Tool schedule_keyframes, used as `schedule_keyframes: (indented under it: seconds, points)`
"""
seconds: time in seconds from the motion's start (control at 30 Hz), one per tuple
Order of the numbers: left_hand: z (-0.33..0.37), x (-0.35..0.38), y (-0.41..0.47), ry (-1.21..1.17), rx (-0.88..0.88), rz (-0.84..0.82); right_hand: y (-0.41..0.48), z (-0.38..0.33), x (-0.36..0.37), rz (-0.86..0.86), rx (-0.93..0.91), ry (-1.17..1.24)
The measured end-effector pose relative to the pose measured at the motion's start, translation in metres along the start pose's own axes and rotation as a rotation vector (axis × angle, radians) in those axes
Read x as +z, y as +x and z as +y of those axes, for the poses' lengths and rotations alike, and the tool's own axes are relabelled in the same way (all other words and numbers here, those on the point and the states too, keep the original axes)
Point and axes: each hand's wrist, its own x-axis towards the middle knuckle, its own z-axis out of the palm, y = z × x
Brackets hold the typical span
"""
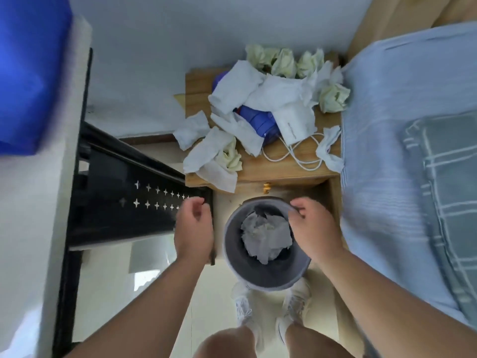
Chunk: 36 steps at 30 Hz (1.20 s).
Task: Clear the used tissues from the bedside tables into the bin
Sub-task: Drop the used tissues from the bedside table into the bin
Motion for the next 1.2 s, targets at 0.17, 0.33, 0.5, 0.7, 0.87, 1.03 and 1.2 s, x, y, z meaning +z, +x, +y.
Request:
schedule_keyframes:
  seconds: [0.17,0.33,0.5,0.7,0.87,1.03,1.2]
  points:
    - [0.053,-0.012,0.049,-0.004,0.209,0.088,0.014,-0.080,-0.004,0.045,-0.341,0.025]
    - [0.066,0.000,0.085,0.155,0.332,-0.031,0.039,-0.117,0.025,0.065,-0.596,-0.110]
    - [0.058,0.005,0.109,0.071,0.305,-0.074,0.073,-0.124,0.047,0.020,-0.673,-0.352]
    - [0.052,0.012,0.120,-0.088,0.167,-0.044,0.092,-0.120,0.044,0.071,-0.594,-0.381]
    - [0.063,0.010,0.111,-0.277,0.060,-0.052,0.070,-0.123,0.022,0.124,-0.573,-0.207]
    - [0.072,0.009,0.069,-0.408,0.011,-0.093,0.027,-0.093,-0.005,0.146,-0.473,-0.070]
    - [0.049,0.021,0.015,-0.403,-0.075,-0.166,-0.016,-0.042,-0.015,0.178,-0.287,0.046]
